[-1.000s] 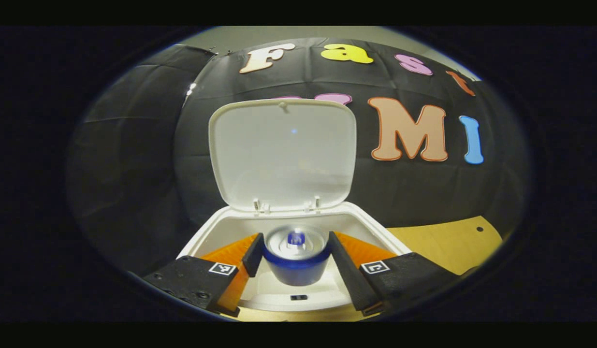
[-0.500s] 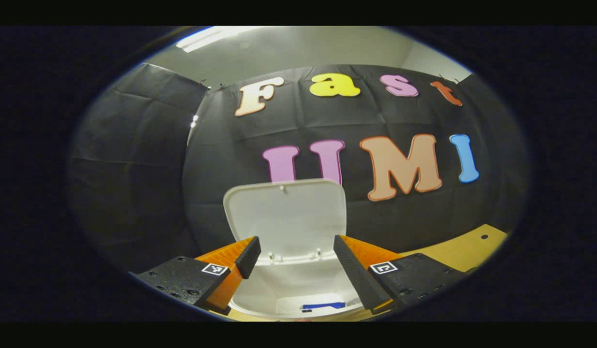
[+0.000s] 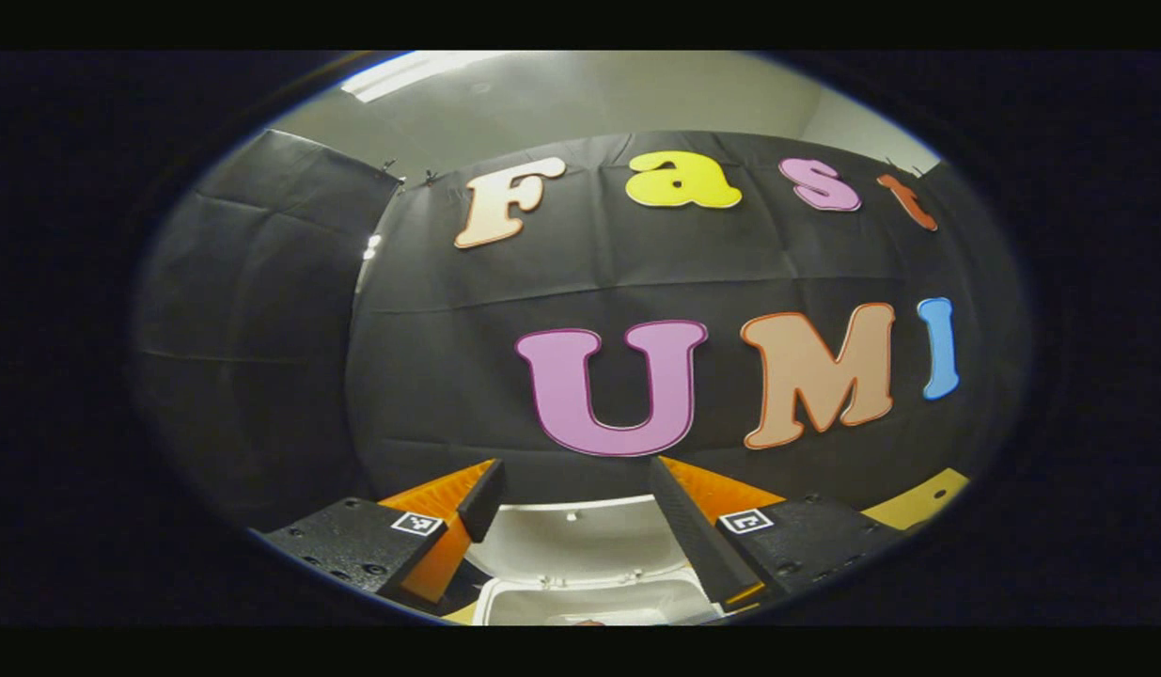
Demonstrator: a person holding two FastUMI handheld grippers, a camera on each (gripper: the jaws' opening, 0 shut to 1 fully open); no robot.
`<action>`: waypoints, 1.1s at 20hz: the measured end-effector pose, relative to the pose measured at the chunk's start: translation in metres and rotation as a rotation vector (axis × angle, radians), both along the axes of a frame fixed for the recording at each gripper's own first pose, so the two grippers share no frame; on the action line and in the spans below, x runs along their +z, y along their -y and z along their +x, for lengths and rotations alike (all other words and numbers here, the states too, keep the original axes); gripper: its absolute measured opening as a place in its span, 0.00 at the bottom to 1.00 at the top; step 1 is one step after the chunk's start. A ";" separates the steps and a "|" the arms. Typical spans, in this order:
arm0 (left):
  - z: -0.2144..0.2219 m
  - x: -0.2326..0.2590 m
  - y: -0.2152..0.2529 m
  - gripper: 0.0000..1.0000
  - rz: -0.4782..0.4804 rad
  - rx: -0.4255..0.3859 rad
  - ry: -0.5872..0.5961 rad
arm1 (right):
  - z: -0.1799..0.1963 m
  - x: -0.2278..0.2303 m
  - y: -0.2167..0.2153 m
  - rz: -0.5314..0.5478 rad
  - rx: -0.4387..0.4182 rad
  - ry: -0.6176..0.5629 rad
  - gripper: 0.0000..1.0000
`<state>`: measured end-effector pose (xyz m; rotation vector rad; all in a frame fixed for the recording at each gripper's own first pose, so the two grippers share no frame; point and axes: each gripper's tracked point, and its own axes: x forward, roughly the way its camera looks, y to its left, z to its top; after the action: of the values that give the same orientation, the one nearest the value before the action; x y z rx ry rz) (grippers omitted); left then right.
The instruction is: Press the lid of the desktop garbage bin to open it, pick up the crumpled paper on the desktop and throw it into the bin, then pick up the pop can on the desktop and drop it into the bin, and finally close the garbage bin lid.
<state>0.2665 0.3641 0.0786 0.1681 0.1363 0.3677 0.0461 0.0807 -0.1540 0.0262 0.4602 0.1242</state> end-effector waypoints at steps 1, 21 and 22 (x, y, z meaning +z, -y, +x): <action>0.005 -0.006 0.000 0.90 -0.005 -0.004 -0.025 | -0.002 0.000 0.003 -0.001 -0.009 -0.002 0.96; -0.154 -0.135 0.064 0.94 -0.201 0.020 -0.225 | -0.017 -0.032 -0.015 -0.026 0.134 -0.105 0.94; -0.159 -0.150 0.066 0.93 -0.212 0.025 -0.254 | -0.017 -0.035 -0.016 -0.026 0.141 -0.111 0.95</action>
<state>0.1077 0.2977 -0.0713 0.0031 0.4264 0.3535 0.0286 0.0964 -0.1887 -0.0254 0.5746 0.2559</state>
